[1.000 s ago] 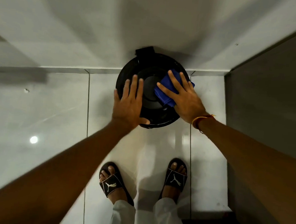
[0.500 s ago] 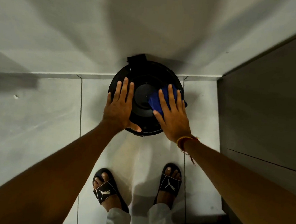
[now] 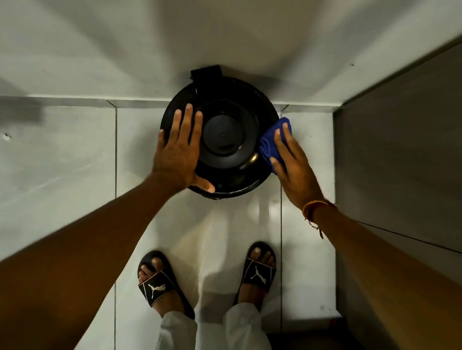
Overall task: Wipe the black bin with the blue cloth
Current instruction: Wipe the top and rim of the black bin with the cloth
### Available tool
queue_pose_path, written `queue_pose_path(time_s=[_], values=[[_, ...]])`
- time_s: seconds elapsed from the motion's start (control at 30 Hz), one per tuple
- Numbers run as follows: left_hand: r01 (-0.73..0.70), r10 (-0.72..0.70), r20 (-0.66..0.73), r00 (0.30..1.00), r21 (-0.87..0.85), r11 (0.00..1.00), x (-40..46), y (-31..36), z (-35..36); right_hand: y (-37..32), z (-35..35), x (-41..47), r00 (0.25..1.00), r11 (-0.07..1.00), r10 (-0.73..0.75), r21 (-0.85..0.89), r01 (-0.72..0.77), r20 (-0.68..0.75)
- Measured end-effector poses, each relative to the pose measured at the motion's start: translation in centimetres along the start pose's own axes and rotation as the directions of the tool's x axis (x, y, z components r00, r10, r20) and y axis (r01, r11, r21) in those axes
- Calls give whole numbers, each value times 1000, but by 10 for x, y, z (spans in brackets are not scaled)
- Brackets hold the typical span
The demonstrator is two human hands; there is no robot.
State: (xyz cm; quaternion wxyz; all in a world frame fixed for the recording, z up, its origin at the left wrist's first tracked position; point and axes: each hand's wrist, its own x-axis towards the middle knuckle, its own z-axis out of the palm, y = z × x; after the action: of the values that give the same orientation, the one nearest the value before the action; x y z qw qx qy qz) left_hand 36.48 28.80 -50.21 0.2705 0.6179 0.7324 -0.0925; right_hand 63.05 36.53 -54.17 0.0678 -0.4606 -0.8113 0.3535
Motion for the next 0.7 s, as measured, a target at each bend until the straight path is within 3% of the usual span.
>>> queue_pose_path(time_s=[0.07, 0.13, 0.2, 0.3, 0.47, 0.7], values=[[0, 0, 1, 1000, -4, 1000, 0, 1, 0, -3, 4, -2, 996, 969, 91, 229, -88, -5], [2, -2, 7, 1000, -4, 1000, 0, 1, 1, -10, 5, 3, 978, 865, 209, 469, -176, -18], [0, 0, 5, 1000, -4, 1000, 0, 1, 2, -14, 5, 12, 947, 791, 316, 566, -232, -54], [-1, 1, 3, 1000, -8, 1000, 1, 2, 3, -12, 1, 24, 914, 794, 393, 539, -282, -100], [3, -3, 11, 1000, -4, 1000, 1, 2, 3, -8, -10, 35, 927, 748, 375, 596, -292, -16], [-2, 2, 16, 1000, 4, 1000, -2, 2, 0, 11, -1, -3, 856, 796, 508, 432, -423, -99]])
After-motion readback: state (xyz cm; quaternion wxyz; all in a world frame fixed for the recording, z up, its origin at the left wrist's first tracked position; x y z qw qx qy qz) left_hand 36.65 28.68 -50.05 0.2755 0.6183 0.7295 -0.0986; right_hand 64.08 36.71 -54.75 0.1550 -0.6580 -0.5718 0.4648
